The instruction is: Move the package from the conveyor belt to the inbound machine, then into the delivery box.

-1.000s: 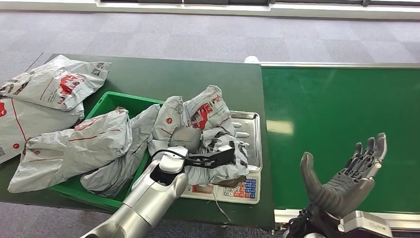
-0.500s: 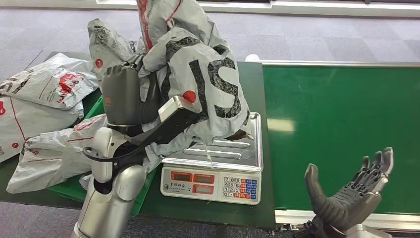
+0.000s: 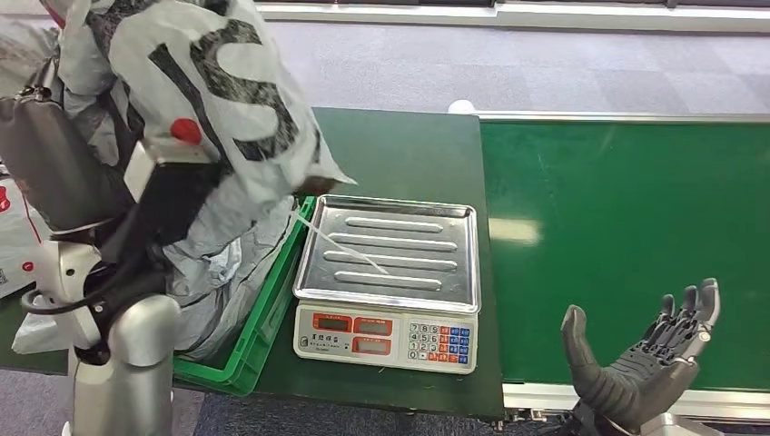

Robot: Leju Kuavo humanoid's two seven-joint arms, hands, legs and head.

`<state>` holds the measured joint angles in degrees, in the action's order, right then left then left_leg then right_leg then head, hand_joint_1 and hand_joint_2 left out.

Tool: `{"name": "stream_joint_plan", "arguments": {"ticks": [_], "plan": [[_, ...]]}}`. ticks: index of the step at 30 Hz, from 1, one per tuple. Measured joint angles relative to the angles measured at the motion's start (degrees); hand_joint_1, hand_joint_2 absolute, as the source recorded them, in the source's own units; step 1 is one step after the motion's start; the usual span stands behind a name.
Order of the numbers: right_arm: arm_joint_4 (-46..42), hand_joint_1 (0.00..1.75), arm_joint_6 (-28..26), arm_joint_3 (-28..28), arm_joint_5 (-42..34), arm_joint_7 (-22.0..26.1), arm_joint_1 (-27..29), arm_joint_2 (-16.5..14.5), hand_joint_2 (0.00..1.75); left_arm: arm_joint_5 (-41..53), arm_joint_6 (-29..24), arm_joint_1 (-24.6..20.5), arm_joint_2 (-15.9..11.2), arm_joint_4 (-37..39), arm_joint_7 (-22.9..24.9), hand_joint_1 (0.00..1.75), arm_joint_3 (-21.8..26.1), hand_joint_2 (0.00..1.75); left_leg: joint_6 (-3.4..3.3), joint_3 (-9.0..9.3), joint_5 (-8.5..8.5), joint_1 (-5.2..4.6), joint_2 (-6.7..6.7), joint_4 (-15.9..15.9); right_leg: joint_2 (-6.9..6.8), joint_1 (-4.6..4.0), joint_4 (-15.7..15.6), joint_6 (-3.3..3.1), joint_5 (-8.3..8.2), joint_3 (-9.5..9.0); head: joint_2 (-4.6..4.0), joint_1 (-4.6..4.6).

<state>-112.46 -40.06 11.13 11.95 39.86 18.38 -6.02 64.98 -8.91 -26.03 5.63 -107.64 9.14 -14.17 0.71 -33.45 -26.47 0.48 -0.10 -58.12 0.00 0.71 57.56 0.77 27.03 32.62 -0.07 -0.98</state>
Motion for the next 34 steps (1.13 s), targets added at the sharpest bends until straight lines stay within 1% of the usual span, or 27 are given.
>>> {"name": "stream_joint_plan", "arguments": {"ticks": [2, 5, 7, 9, 13, 15, 18, 20, 21, 23, 24, 25, 29, 34], "plan": [[0.0, 0.00, 0.0, 0.0, -0.3, -0.5, 0.1, 0.3, 1.75, -1.8, 7.5, 0.2, -1.7, 2.4, 2.5, 1.75, 4.5, 1.75, 0.07, 0.01, 0.05, 0.02, 0.02, 0.0, 0.03, -0.04, 0.0, -0.05, -0.01, 0.02, 0.00, 0.00], [0.1, 0.00, 0.0, 0.0, -0.3, -1.7, 0.1, 0.9, 1.75, -0.6, 14.6, 0.9, -3.8, 7.5, 4.9, 1.75, 9.7, 1.75, 0.13, -0.03, 0.09, 0.06, 0.12, 0.0, 0.15, -0.08, 0.0, -0.14, -0.08, 0.10, 0.00, 0.01], [0.3, 0.00, 0.0, 0.0, 0.0, -2.5, 0.0, 1.3, 1.75, -0.1, 18.7, 1.4, -4.7, 11.2, 6.2, 1.75, 12.1, 1.75, 0.13, -0.02, 0.10, 0.07, 0.13, 0.0, 0.17, -0.06, 0.0, -0.15, -0.09, 0.08, 0.00, 0.00], [0.6, 0.00, 0.0, 0.0, 0.3, -3.0, 0.0, 1.6, 1.75, 0.3, 20.4, 2.5, -5.4, 15.6, 6.0, 1.75, 13.7, 1.75, 0.13, -0.03, 0.10, 0.07, 0.13, 0.0, 0.17, -0.05, 0.0, -0.15, -0.09, 0.08, 0.00, 0.00], [1.0, 0.00, 0.0, 0.1, 0.6, -3.4, 0.0, 2.1, 1.75, 1.8, 20.8, 4.3, -6.3, 22.2, 5.6, 1.75, 15.2, 1.75, 0.11, -0.09, 0.08, 0.06, 0.11, 0.0, 0.15, -0.05, 0.0, -0.15, -0.08, 0.11, 0.00, 0.00], [1.2, 0.00, 0.0, 0.1, 0.5, -3.6, 0.1, 2.4, 1.75, 2.3, 21.8, 4.8, -6.7, 24.4, 5.5, 1.75, 15.5, 1.75, 0.10, -0.09, 0.06, 0.06, 0.11, 0.0, 0.15, -0.04, 0.0, -0.15, -0.08, 0.10, 0.00, 0.01], [1.6, 0.00, 0.1, 0.1, 0.2, -3.8, 0.1, 2.7, 1.75, 2.2, 24.8, 5.4, -7.3, 26.4, 4.7, 1.75, 15.6, 1.75, 0.11, -0.07, 0.04, 0.06, 0.12, 0.0, 0.16, -0.05, 0.0, -0.15, -0.08, 0.11, 0.00, 0.01], [1.8, 0.00, 0.1, 0.2, -0.1, -4.0, 0.0, 3.0, 1.75, 1.5, 26.9, 5.8, -7.7, 27.5, 3.8, 1.69, 15.6, 1.75, 0.12, -0.05, 0.04, 0.05, 0.11, 0.0, 0.16, -0.07, 0.0, -0.15, -0.07, 0.09, 0.00, 0.01], [2.0, 0.00, 0.1, 0.2, -0.2, -4.1, 0.0, 3.2, 1.75, 1.1, 27.7, 6.0, -7.9, 28.0, 3.4, 1.49, 15.5, 1.75, 0.12, -0.03, 0.04, 0.05, 0.12, 0.0, 0.16, -0.08, 0.0, -0.15, -0.07, 0.08, 0.00, 0.00], [2.2, 0.00, 0.1, 0.4, -0.4, -4.1, 0.0, 3.5, 1.75, -0.1, 28.9, 6.3, -8.3, 28.7, 2.2, 0.63, 15.5, 1.75, 0.12, 0.00, 0.04, 0.05, 0.12, 0.0, 0.16, -0.09, 0.0, -0.15, -0.07, 0.05, 0.00, 0.00], [2.3, 0.00, 0.1, 0.5, -0.6, -4.1, 0.0, 3.6, 1.75, -1.4, 29.6, 6.5, -8.4, 28.9, 1.3, 0.24, 15.5, 1.75, 0.12, 0.02, 0.05, 0.06, 0.11, 0.0, 0.16, -0.10, 0.0, -0.16, -0.07, 0.03, 0.00, 0.00], [2.4, 0.00, 0.1, 0.6, -0.8, -4.1, 0.0, 3.7, 1.75, -3.6, 30.5, 6.7, -8.4, 29.0, 0.0, 0.02, 15.6, 1.75, 0.13, 0.05, 0.05, 0.06, 0.11, 0.0, 0.15, -0.09, 0.0, -0.16, -0.06, 0.00, 0.00, 0.00], [2.6, 0.00, 0.1, 0.6, -1.6, -3.7, 0.0, 4.3, 1.75, -13.3, 32.7, 7.9, -8.7, 29.1, -5.2, 0.02, 15.6, 1.75, 0.12, 0.10, 0.05, 0.06, 0.03, 0.1, 0.04, -0.08, 0.0, -0.14, -0.04, -0.10, 0.00, 0.00], [2.7, 0.00, 0.1, 0.6, -1.8, -3.6, 0.0, 4.6, 1.75, -15.1, 32.9, 8.7, -8.7, 28.9, -6.0, 0.01, 15.7, 1.75, 0.11, 0.13, 0.06, 0.06, -0.02, 0.1, -0.02, -0.01, 0.0, -0.12, -0.03, -0.16, 0.00, 0.00]]}}
